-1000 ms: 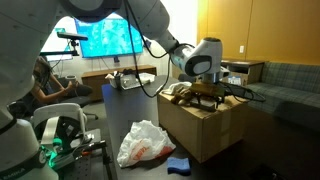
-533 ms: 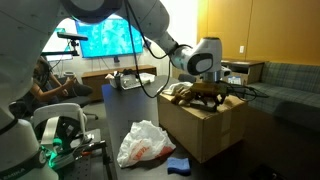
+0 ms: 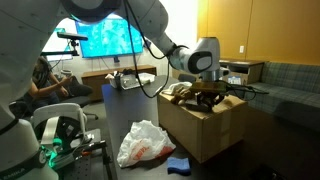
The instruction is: Pick up all the objects on the table and put them on the box, then pick up all the object on the box and put them on the table
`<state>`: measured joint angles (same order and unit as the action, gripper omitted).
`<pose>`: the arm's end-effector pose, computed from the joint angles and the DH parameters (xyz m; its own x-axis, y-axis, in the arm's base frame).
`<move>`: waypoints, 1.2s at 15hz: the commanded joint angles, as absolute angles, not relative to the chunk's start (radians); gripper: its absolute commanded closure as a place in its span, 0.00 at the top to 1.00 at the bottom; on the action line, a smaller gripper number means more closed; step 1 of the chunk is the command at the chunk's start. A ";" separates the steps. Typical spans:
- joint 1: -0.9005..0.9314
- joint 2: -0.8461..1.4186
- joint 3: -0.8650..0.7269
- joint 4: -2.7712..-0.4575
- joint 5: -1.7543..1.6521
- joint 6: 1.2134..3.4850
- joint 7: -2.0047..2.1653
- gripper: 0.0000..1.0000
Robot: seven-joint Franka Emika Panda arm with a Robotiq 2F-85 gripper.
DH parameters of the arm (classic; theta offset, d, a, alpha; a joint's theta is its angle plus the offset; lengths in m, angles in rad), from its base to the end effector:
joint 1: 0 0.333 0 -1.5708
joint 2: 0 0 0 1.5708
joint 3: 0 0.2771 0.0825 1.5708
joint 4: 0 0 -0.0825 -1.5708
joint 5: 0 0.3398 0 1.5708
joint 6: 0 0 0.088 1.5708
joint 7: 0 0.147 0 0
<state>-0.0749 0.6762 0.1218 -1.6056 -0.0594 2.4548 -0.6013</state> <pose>0.6612 0.0212 0.2113 0.7771 0.6077 0.1640 0.6044 -0.7931 0.0750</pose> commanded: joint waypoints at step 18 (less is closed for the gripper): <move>-0.063 0.360 0.015 -2.096 -0.169 2.455 -0.382 0.00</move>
<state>-0.0688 0.4348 0.0396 -1.9721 -0.1410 2.4241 -0.4390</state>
